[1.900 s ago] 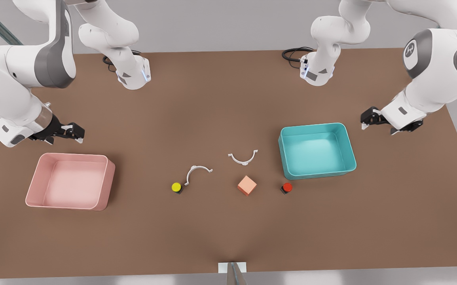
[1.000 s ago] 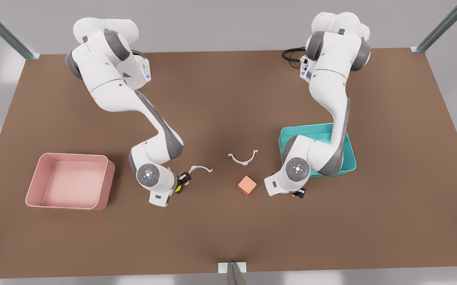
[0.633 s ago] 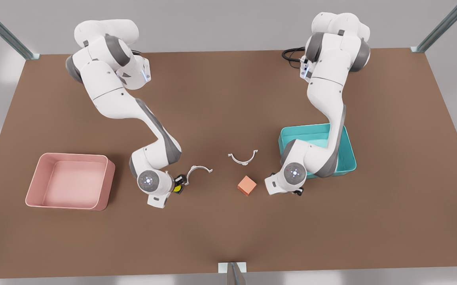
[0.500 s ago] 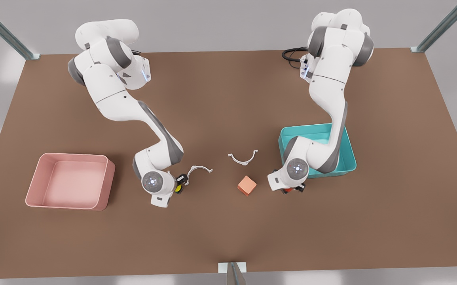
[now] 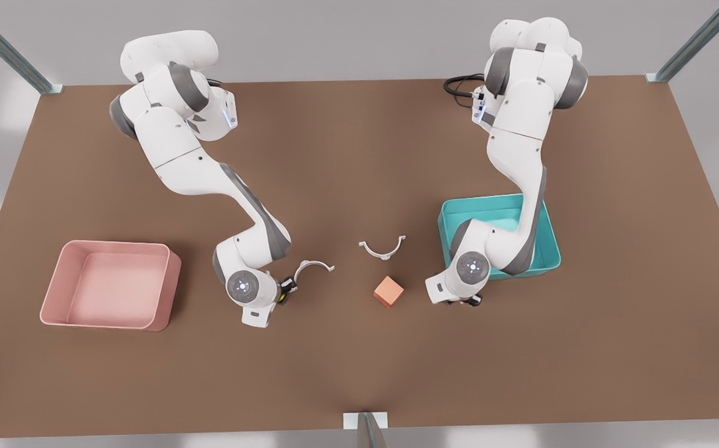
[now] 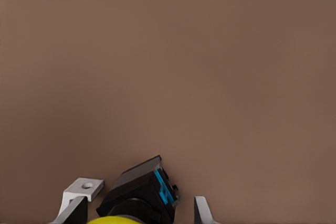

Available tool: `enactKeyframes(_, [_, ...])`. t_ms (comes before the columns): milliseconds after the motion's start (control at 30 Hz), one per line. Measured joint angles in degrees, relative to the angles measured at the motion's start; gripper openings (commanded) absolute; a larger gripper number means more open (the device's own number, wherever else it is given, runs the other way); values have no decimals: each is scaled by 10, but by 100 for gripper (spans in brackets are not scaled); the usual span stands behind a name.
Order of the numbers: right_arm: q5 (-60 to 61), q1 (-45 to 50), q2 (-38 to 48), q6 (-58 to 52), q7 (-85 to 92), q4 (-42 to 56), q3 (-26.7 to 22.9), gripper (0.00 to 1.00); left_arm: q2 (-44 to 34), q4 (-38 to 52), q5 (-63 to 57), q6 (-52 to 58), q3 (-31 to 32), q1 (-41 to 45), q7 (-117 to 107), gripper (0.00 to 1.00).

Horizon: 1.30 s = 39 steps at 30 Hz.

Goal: Place the red button in the blue storage box with the left arm, and place the yellow button in the pink storage box with the right arm

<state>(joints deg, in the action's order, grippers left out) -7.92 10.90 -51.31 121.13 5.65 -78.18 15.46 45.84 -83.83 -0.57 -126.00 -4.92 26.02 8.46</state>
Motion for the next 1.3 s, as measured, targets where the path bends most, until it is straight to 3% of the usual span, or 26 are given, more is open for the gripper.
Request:
enactKeyframes(67, [0,0,0,2,2,0,0,72,1,2,-1,-2,0,0,1,76])
enactKeyframes(200, [0,0,0,4,5,0,0,64,2,3,-1,-4,0,1,3,63])
enactKeyframes(400, [0,0,0,6,8,0,0,64,1,4,-2,-5,0,1,4,53])
enactKeyframes(533, [0,-1,-2,6,11,0,0,61,-3,12,-3,-5,0,2,3,52])
enactKeyframes(833, [0,-1,26,2,16,1,0,58,-160,1,-5,82,-1,2,3,52])
enactKeyframes(1000, [0,-1,23,-5,18,-10,1,59,-312,-193,-6,144,-2,-20,10,50])
enactKeyframes(1133, [0,-2,18,-5,19,-12,1,59,-374,-320,-7,150,-2,-54,24,50])
enactKeyframes(1300, [3,-3,14,-2,22,-12,1,54,-337,-398,-24,64,-2,-66,41,51])
